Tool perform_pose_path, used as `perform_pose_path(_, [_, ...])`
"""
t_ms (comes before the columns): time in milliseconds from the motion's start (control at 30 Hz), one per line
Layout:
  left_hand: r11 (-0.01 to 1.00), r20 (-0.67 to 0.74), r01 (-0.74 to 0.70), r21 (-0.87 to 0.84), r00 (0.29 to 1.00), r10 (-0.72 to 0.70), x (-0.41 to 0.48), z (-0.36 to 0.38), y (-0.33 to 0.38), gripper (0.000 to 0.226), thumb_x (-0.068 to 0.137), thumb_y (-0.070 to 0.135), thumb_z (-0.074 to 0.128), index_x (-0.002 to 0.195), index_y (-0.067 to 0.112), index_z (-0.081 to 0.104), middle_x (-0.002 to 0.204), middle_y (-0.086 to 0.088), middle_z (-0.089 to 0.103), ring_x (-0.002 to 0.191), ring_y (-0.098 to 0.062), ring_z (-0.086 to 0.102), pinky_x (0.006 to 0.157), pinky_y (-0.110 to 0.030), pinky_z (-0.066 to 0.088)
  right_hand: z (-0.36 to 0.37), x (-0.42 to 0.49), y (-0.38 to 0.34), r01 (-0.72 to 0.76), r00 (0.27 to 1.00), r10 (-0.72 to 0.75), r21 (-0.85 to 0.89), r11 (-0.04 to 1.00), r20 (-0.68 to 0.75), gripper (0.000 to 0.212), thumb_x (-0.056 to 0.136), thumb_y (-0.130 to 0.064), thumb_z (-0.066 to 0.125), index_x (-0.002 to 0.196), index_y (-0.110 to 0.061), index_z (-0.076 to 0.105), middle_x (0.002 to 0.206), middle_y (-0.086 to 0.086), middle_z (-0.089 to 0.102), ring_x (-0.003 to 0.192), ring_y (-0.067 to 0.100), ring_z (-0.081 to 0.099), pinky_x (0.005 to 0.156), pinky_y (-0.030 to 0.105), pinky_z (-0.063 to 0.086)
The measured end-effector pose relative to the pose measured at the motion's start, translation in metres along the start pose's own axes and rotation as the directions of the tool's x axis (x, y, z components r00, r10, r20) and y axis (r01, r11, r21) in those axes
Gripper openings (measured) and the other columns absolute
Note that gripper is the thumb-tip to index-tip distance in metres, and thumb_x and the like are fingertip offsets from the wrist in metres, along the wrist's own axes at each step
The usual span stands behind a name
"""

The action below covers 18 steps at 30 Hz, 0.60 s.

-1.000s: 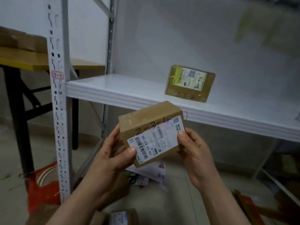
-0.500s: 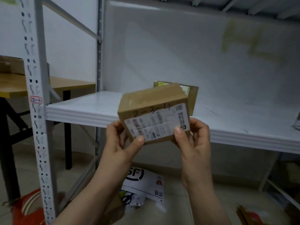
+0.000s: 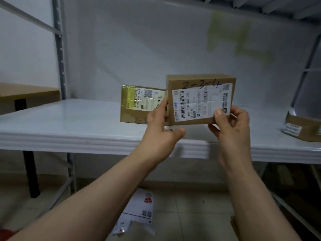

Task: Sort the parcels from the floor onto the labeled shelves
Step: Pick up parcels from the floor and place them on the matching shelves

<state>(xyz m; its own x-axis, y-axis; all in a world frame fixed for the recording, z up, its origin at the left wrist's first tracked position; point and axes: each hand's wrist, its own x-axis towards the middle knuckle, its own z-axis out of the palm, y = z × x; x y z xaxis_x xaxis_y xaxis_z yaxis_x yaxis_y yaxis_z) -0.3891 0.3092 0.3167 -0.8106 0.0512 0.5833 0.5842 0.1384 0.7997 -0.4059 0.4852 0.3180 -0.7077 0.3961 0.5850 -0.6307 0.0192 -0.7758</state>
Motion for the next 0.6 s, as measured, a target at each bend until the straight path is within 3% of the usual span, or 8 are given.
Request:
perform_pose_path(67, [0.999,0.072,0.028,0.020,0.997,-0.029,0.015,0.023,0.000,0.079,0.087,0.015,0.069,0.143,0.052,0.027,0.145,0.012,0.037,0.113,0.007,0.047,0.101,-0.024,0.041,-0.017,0.023,0.006,-0.019,0.999,0.014,-0.107,0.994,-0.041,0.017,0.097,-0.031,0.061,0.107,-0.042,0.051,0.116,-0.010,0.065,0.102,0.004,0.067,0.074,0.015,0.055])
perform_pose_path(200, [0.990,0.171,0.142,-0.013,0.976,-0.138,0.045,0.056,-0.012,0.081,0.088,0.001,0.065,0.145,0.034,0.019,0.111,0.029,0.047,0.091,0.028,0.051,0.067,0.002,0.044,-0.044,0.063,0.022,-0.061,0.998,0.048,-0.301,0.952,-0.051,0.018,0.098,-0.030,0.061,0.113,-0.033,0.053,0.101,-0.017,0.063,0.093,-0.003,0.060,0.075,0.016,0.047])
perform_pose_path(267, [0.979,0.186,0.200,0.028,0.962,-0.202,0.059,0.069,-0.015,0.071,0.087,0.000,0.063,0.142,0.024,0.024,0.115,0.021,0.053,0.107,0.007,0.058,0.083,-0.011,0.049,-0.055,0.078,0.030,-0.085,0.996,0.073,-0.382,0.920,-0.044,0.017,0.098,-0.029,0.061,0.114,-0.032,0.054,0.100,-0.019,0.062,0.090,-0.004,0.058,0.073,0.016,0.044])
perform_pose_path(333, [0.965,0.211,0.254,0.073,0.941,-0.264,0.071,0.081,-0.017,0.064,0.087,0.001,0.063,0.139,0.021,0.031,0.119,0.012,0.057,0.112,-0.011,0.059,0.087,-0.024,0.048,-0.066,0.091,0.036,-0.096,0.995,0.082,-0.464,0.881,-0.050,0.019,0.098,-0.027,0.061,0.113,-0.033,0.052,0.105,-0.017,0.060,0.089,-0.001,0.056,0.069,0.014,0.042])
perform_pose_path(400, [0.947,0.231,0.298,0.121,0.919,-0.319,0.084,0.094,-0.016,0.057,0.087,0.003,0.062,0.135,0.019,0.036,0.124,0.006,0.057,0.112,-0.015,0.057,0.082,-0.023,0.045,-0.076,0.101,0.042,-0.118,0.993,0.097,-0.536,0.836,-0.068,0.024,0.097,-0.024,0.062,0.114,-0.035,0.049,0.113,-0.013,0.059,0.088,0.002,0.054,0.062,0.011,0.038])
perform_pose_path(467, [0.931,0.247,0.313,0.189,0.902,-0.354,0.098,0.108,-0.017,0.058,0.086,0.007,0.064,0.137,0.018,0.039,0.134,-0.001,0.054,0.118,-0.019,0.054,0.092,-0.029,0.046,-0.087,0.110,0.048,-0.163,0.986,0.139,-0.603,0.781,-0.087,0.028,0.097,-0.022,0.062,0.121,-0.032,0.049,0.122,-0.008,0.061,0.093,0.007,0.054,0.058,0.012,0.035])
perform_pose_path(533, [0.915,0.267,0.306,0.263,0.888,-0.374,0.110,0.123,-0.019,0.065,0.084,0.010,0.065,0.143,0.018,0.038,0.140,-0.006,0.050,0.125,-0.026,0.052,0.106,-0.039,0.043,-0.098,0.118,0.051,-0.201,0.978,0.189,-0.668,0.716,-0.090,0.033,0.097,-0.022,0.062,0.127,-0.027,0.048,0.129,-0.002,0.063,0.099,0.012,0.055,0.063,0.017,0.042])
perform_pose_path(600, [0.904,0.308,0.291,0.313,0.870,-0.386,0.117,0.139,-0.021,0.067,0.083,0.010,0.064,0.145,0.017,0.040,0.140,-0.007,0.052,0.125,-0.027,0.052,0.109,-0.040,0.042,-0.109,0.129,0.051,-0.234,0.966,0.237,-0.753,0.615,-0.107,0.034,0.096,-0.026,0.062,0.127,-0.024,0.047,0.130,0.004,0.062,0.111,0.022,0.058,0.085,0.035,0.054])
